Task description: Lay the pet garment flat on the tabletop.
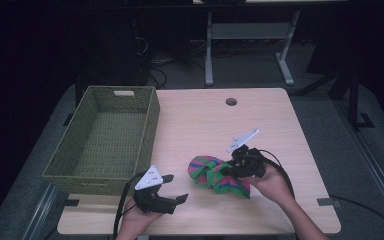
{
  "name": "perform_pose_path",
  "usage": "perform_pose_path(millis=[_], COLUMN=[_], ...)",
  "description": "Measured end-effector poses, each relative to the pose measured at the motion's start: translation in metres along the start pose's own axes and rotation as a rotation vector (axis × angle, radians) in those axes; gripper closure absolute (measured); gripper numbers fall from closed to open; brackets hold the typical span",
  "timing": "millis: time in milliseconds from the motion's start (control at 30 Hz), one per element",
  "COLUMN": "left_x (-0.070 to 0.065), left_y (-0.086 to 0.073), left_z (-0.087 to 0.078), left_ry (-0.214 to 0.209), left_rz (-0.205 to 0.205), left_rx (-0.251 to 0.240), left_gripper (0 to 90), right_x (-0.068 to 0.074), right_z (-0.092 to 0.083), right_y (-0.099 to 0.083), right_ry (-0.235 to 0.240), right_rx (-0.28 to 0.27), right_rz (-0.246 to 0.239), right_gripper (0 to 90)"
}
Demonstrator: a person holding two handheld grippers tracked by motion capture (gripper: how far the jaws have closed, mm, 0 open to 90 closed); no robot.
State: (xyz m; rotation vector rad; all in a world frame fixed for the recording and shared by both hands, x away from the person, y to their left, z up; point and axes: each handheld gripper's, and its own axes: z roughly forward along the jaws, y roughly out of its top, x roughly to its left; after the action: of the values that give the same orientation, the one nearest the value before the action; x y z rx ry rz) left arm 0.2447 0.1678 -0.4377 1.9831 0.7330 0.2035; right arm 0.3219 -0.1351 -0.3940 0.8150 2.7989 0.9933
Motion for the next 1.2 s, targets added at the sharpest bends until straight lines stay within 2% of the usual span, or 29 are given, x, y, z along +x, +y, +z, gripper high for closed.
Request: perform_pose_path(millis=[333, 633, 733, 767, 833, 867, 1000, 1067, 1200], left_x=[0.0, -0.001, -0.001, -0.001, -0.001, -0.001, -0.001, -0.001, -0.001], left_y=[0.0, 0.0, 0.0, 0.0, 0.0, 0.0, 0.0, 0.0, 0.0], left_z=[0.001, 0.001, 0.001, 0.001, 0.002, 0.002, 0.002, 0.002, 0.003], left_ry=[-0.004, -0.003, -0.007, -0.007, -0.007, -0.008, -0.01, -0.008, -0.009], left_rz=[0.002, 0.005, 0.0, 0.0, 0.002, 0.0, 0.003, 0.004, 0.003], left_rx=[0.008, 0.004, 0.003, 0.003, 0.003, 0.002, 0.005, 0.007, 0.01], left_gripper=[17.0, 17.1, 17.1, 17.1, 17.0, 17.1, 17.1, 17.0, 17.1], right_x=[0.002, 0.004, 0.005, 0.006, 0.006, 0.007, 0.009, 0.012, 0.015], right_z=[0.026, 0.037, 0.041, 0.041, 0.041, 0.041, 0.04, 0.038, 0.034], right_y=[-0.01, -0.017, -0.021, -0.021, -0.023, -0.026, -0.029, -0.033, -0.039], right_ry=[0.032, 0.059, 0.069, 0.073, 0.075, 0.081, 0.083, 0.077, 0.08], right_rx=[0.049, 0.053, 0.048, 0.057, 0.054, 0.044, 0.061, 0.054, 0.06], right_rz=[0.019, 0.036, 0.036, 0.048, 0.041, 0.041, 0.04, 0.018, 0.009], right_gripper=[71.8, 68.5, 63.0, 62.0, 61.5, 58.2, 53.5, 49.1, 44.0])
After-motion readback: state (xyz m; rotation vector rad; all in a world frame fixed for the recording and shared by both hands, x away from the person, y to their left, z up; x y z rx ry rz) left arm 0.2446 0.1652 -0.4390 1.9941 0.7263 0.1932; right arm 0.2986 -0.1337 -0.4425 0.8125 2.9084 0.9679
